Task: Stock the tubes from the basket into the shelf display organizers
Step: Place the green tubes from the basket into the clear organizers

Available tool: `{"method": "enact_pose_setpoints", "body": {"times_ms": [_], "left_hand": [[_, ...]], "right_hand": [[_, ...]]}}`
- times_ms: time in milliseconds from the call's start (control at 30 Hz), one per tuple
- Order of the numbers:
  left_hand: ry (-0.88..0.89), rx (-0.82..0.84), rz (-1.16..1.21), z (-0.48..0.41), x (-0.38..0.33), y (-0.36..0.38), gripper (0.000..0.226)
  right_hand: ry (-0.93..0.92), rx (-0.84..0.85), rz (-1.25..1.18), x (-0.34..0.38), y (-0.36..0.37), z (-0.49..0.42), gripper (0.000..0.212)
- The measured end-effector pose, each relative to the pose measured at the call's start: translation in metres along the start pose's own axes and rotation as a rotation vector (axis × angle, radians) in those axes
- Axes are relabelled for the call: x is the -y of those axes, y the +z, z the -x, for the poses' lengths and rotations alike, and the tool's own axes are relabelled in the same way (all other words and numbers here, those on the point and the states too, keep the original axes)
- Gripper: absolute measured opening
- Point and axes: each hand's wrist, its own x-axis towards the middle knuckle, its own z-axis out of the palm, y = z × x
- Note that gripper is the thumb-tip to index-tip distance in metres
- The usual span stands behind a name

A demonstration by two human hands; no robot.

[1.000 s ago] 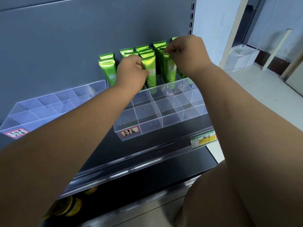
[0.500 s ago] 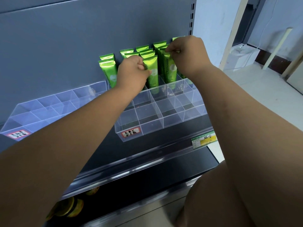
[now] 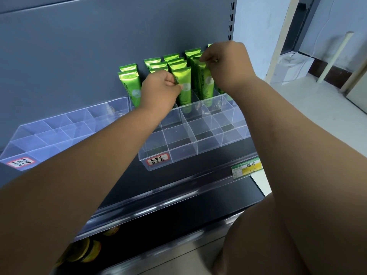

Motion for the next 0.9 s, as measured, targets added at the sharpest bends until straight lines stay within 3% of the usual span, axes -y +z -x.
{"method": "enact_pose_setpoints", "body": {"times_ms": [900], "left_hand": [[-0.013, -0.013, -0.018, 0.015, 0.009, 0.003, 0.019]], "right_hand": [[0.034, 0.002, 0.011, 0.004, -0.001, 0.001, 0.046]]}}
